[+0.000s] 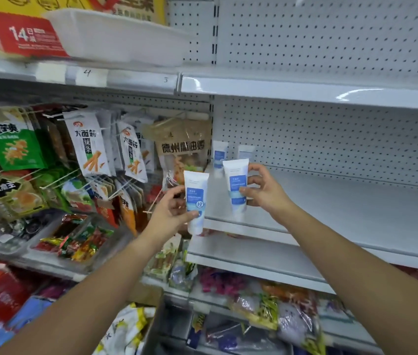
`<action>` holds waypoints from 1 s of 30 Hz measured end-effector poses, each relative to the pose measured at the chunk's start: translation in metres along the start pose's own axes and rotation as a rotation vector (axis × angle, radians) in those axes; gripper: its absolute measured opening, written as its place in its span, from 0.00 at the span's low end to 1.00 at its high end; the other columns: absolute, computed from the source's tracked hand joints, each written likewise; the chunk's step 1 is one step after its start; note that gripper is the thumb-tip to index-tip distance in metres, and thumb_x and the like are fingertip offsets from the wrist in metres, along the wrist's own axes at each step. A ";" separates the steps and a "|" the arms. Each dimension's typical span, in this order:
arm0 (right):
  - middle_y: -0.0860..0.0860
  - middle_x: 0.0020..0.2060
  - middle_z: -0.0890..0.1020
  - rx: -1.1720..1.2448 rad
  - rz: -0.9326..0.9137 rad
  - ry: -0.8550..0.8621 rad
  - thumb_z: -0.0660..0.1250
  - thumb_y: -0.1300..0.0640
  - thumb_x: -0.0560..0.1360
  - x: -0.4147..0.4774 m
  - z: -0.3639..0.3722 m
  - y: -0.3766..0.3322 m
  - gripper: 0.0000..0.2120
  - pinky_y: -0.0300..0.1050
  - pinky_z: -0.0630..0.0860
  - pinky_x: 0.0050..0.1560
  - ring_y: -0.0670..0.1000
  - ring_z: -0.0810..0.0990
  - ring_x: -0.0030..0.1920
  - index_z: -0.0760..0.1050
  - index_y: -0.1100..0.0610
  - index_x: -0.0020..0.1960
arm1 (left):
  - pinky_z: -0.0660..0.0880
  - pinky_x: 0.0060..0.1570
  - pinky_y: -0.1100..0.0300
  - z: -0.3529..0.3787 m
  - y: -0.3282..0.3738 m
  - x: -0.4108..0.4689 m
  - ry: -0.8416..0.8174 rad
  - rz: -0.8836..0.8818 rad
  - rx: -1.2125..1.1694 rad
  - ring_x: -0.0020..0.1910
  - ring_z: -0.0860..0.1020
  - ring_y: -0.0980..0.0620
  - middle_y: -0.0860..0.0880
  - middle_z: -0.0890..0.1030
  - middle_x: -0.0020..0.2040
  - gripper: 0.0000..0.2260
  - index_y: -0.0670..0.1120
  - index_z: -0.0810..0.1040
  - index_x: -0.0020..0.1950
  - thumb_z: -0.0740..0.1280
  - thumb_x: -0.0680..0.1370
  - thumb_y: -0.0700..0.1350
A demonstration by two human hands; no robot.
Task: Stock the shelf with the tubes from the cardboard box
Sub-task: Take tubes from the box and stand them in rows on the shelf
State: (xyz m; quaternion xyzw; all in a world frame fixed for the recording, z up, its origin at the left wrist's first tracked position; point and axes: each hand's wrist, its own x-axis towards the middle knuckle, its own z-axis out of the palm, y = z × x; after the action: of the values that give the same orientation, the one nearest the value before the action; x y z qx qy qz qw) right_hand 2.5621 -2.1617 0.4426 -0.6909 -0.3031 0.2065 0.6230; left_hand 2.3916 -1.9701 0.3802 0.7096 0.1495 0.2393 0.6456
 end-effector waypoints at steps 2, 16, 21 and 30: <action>0.59 0.53 0.78 0.009 0.000 0.043 0.69 0.68 0.75 -0.009 -0.029 0.003 0.21 0.37 0.78 0.38 0.52 0.81 0.47 0.69 0.50 0.62 | 0.81 0.39 0.58 0.027 0.008 0.005 -0.027 0.004 -0.005 0.49 0.84 0.50 0.43 0.82 0.55 0.28 0.53 0.72 0.67 0.76 0.72 0.35; 0.60 0.54 0.78 0.020 -0.002 0.177 0.68 0.68 0.76 -0.047 -0.172 0.033 0.19 0.40 0.79 0.39 0.55 0.81 0.48 0.69 0.48 0.59 | 0.82 0.44 0.45 0.178 0.019 0.033 -0.081 -0.031 -0.028 0.51 0.84 0.44 0.43 0.82 0.54 0.27 0.55 0.72 0.67 0.76 0.72 0.36; 0.58 0.53 0.79 0.022 0.009 0.239 0.67 0.68 0.76 -0.035 -0.196 0.043 0.20 0.40 0.79 0.39 0.54 0.81 0.48 0.69 0.50 0.61 | 0.82 0.45 0.49 0.199 0.019 0.061 -0.110 -0.027 -0.009 0.50 0.83 0.47 0.45 0.82 0.54 0.27 0.56 0.72 0.67 0.76 0.73 0.37; 0.57 0.56 0.78 -0.018 0.010 0.353 0.68 0.67 0.75 0.016 -0.222 0.051 0.22 0.45 0.82 0.46 0.57 0.81 0.55 0.68 0.49 0.63 | 0.82 0.47 0.43 0.223 -0.003 0.143 -0.149 -0.008 -0.070 0.52 0.82 0.45 0.42 0.80 0.56 0.30 0.51 0.71 0.69 0.76 0.72 0.34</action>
State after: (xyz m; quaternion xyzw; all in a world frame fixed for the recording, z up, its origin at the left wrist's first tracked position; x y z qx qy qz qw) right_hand 2.7296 -2.3164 0.4245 -0.7233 -0.1875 0.0823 0.6594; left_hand 2.6311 -2.0830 0.3863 0.7019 0.0953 0.1883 0.6803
